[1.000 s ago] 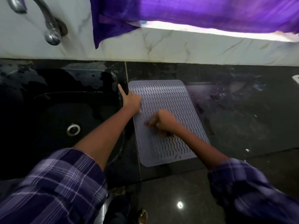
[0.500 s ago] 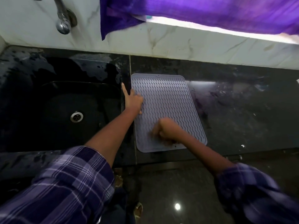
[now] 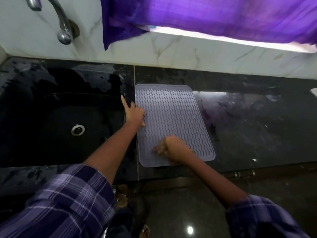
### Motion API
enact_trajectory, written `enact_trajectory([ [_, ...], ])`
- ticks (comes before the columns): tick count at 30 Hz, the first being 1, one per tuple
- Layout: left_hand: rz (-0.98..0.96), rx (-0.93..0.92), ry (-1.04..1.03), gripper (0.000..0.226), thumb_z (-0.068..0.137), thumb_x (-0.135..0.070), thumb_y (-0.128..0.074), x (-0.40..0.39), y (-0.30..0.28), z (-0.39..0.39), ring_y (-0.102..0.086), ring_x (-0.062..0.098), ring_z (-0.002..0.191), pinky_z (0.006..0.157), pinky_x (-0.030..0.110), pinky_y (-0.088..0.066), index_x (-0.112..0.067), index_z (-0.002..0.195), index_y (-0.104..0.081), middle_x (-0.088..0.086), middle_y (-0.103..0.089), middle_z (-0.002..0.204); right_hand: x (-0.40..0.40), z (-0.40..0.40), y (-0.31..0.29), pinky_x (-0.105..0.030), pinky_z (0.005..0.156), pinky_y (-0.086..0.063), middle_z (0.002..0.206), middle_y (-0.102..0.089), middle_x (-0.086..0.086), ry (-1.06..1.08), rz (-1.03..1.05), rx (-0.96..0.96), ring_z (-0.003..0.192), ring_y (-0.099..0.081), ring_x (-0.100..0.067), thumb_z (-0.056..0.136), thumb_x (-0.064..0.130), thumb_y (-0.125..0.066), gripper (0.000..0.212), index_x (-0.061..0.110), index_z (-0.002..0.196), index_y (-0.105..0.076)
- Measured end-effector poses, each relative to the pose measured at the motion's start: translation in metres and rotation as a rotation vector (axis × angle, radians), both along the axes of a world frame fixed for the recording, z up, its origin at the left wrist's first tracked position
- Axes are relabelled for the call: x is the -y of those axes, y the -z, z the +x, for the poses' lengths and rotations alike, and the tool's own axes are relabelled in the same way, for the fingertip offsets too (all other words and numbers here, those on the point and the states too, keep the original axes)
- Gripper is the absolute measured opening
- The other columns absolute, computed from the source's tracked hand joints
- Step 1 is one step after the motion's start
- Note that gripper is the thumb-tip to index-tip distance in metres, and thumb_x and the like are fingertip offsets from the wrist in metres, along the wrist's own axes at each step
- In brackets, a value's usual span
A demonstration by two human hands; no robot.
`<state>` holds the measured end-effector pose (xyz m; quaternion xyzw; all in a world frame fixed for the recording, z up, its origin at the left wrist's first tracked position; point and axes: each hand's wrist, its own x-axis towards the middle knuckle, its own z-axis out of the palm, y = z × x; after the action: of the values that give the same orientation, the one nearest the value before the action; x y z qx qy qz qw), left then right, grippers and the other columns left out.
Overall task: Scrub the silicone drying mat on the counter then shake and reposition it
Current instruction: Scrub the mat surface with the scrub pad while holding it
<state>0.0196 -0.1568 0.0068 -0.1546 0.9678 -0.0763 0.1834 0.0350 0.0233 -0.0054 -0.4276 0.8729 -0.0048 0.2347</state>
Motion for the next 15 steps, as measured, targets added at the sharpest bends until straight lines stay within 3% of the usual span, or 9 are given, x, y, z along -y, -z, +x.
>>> enact_trajectory([
  [3, -0.004, -0.013, 0.008, 0.043, 0.079, -0.055, -0.066, 0.003, 0.007, -0.002, -0.037, 0.027, 0.134, 0.109, 0.073, 0.005, -0.025, 0.109, -0.067, -0.003, -0.066, 0.114, 0.035, -0.002, 0.017, -0.037, 0.106, -0.041, 0.128, -0.06, -0.014, 0.156, -0.145, -0.182, 0.119, -0.054, -0.027, 0.093, 0.009, -0.049, 0.03, 0.007, 0.119, -0.063],
  [4, 0.002, -0.015, 0.012, 0.043, 0.077, -0.057, -0.067, 0.005, 0.009, -0.002, -0.039, 0.026, 0.132, 0.109, 0.073, 0.006, -0.026, 0.108, -0.068, -0.004, -0.067, 0.111, 0.036, 0.01, 0.024, -0.038, 0.109, -0.037, 0.133, -0.055, -0.014, 0.066, -0.099, -0.26, 0.123, -0.049, -0.029, 0.096, 0.012, -0.043, 0.033, 0.005, 0.125, -0.057],
  [7, 0.017, -0.022, 0.029, 0.048, 0.075, -0.061, -0.066, 0.011, 0.012, -0.005, -0.04, 0.026, 0.131, 0.108, 0.074, 0.008, -0.027, 0.109, -0.066, -0.004, -0.067, 0.11, 0.006, 0.039, 0.028, -0.033, 0.119, -0.02, 0.145, -0.045, -0.009, -0.132, -0.117, -0.069, 0.136, -0.035, -0.025, 0.098, 0.016, -0.035, 0.041, 0.007, 0.137, -0.045],
  [9, 0.007, 0.017, 0.05, 0.053, 0.072, -0.064, -0.067, 0.012, 0.009, -0.008, -0.041, 0.026, 0.13, 0.107, 0.074, 0.009, -0.027, 0.109, -0.066, -0.002, -0.066, 0.111, -0.019, 0.04, 0.015, -0.033, 0.113, -0.031, 0.137, -0.053, -0.007, -0.222, -0.026, 0.003, 0.128, -0.045, -0.023, 0.091, 0.01, -0.05, 0.036, 0.009, 0.126, -0.057],
  [11, -0.007, 0.044, 0.07, 0.055, 0.067, -0.065, -0.071, 0.014, 0.002, -0.019, -0.045, 0.025, 0.125, 0.106, 0.074, 0.009, -0.024, 0.102, -0.065, -0.001, -0.066, 0.109, -0.026, 0.017, -0.008, -0.034, 0.102, -0.047, 0.127, -0.059, -0.007, -0.084, 0.074, 0.105, 0.115, -0.057, -0.021, 0.085, 0.006, -0.058, 0.028, 0.009, 0.113, -0.064],
  [13, 0.033, 0.045, 0.077, 0.045, 0.069, -0.057, -0.076, 0.019, -0.004, -0.036, -0.052, 0.024, 0.118, 0.107, 0.073, 0.007, -0.021, 0.09, -0.059, 0.0, -0.068, 0.105, -0.01, -0.022, -0.027, -0.028, 0.096, -0.052, 0.118, -0.067, -0.005, 0.029, 0.0, 0.17, 0.105, -0.064, -0.016, 0.083, 0.002, -0.061, 0.023, 0.009, 0.103, -0.069],
  [15, 0.101, 0.002, 0.074, 0.033, 0.076, -0.043, -0.076, 0.026, -0.008, -0.059, -0.053, 0.026, 0.118, 0.111, 0.071, 0.001, -0.02, 0.09, -0.058, 0.002, -0.068, 0.107, 0.018, -0.07, -0.047, -0.017, 0.089, -0.055, 0.11, -0.072, -0.001, 0.192, -0.149, 0.144, 0.098, -0.068, -0.009, 0.082, 0.0, -0.063, 0.018, 0.007, 0.096, -0.073],
])
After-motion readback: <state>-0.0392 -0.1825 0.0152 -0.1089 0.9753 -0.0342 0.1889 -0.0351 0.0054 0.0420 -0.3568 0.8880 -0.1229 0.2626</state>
